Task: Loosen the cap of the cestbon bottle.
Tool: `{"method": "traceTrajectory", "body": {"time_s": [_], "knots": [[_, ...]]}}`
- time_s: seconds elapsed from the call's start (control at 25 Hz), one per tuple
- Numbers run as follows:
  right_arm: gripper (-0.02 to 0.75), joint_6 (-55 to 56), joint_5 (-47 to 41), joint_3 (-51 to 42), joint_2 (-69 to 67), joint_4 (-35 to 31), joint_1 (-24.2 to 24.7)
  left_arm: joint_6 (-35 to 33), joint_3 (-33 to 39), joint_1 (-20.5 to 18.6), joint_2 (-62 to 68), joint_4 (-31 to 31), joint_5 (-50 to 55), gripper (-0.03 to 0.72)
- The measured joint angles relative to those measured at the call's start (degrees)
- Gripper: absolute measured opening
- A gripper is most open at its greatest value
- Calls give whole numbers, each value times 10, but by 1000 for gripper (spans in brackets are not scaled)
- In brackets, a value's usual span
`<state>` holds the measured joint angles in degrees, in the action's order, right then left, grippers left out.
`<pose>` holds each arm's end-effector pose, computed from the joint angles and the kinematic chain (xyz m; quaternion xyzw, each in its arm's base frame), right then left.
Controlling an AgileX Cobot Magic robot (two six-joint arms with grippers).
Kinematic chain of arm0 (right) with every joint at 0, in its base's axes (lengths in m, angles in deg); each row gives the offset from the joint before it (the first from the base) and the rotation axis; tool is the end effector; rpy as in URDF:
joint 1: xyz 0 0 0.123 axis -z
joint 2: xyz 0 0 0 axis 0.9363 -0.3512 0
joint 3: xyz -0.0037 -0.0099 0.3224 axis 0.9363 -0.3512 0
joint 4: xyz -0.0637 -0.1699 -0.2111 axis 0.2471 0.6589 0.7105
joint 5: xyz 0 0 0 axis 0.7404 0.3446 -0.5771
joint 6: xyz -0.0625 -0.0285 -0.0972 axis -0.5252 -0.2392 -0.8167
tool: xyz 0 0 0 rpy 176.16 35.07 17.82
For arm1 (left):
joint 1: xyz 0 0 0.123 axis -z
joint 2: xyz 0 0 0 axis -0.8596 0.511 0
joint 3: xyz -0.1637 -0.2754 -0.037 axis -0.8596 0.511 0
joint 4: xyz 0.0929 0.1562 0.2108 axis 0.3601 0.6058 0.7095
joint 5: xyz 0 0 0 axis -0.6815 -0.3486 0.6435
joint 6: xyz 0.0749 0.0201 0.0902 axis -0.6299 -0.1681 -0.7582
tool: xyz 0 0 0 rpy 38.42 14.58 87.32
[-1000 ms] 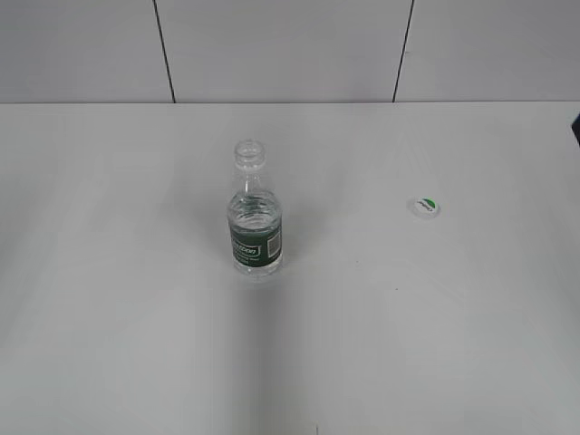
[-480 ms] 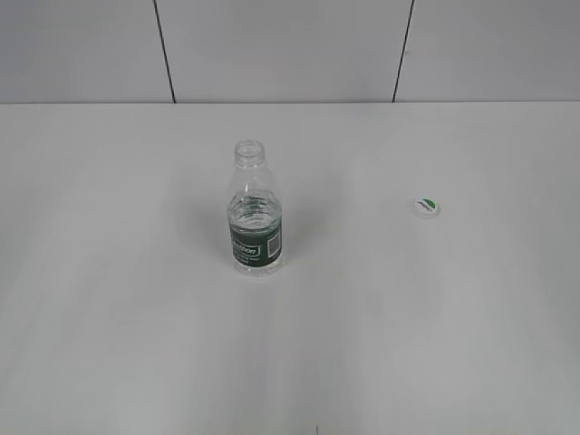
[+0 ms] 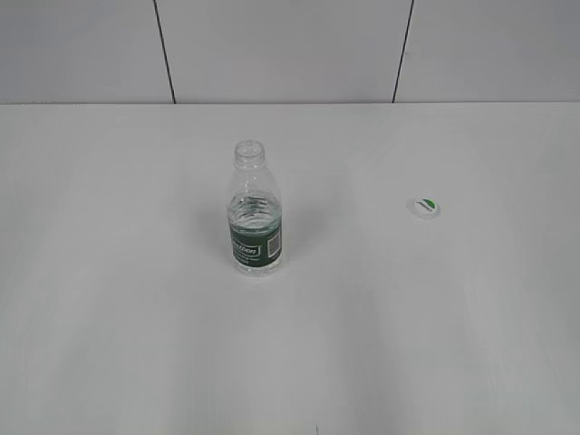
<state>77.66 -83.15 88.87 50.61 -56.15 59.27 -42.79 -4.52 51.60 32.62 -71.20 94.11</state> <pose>0.0961 0.0190 0.2728 -0.1331 0.9258 0.0201 0.3532 0.0515 -0.0030 0.2781 0.0219 0.9294 0.0135 0.3681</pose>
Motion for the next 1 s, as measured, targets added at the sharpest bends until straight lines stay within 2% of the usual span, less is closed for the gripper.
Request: {"method": "traceTrajectory", "body": {"time_s": [0.36,0.52,0.8,1.0], "knots": [[582,1,88,-38,74,0,0,0,9,0,-179,4,-23,531],[582,1,93,-39,82,0,0,-1,9,0,-194,8,-24,531],[582,1,14,-3,89,0,0,-1,10,0,-196,9,-24,531],[582,0,-26,2,116,0,0,-1,10,19,-196,10,-24,531]]}}
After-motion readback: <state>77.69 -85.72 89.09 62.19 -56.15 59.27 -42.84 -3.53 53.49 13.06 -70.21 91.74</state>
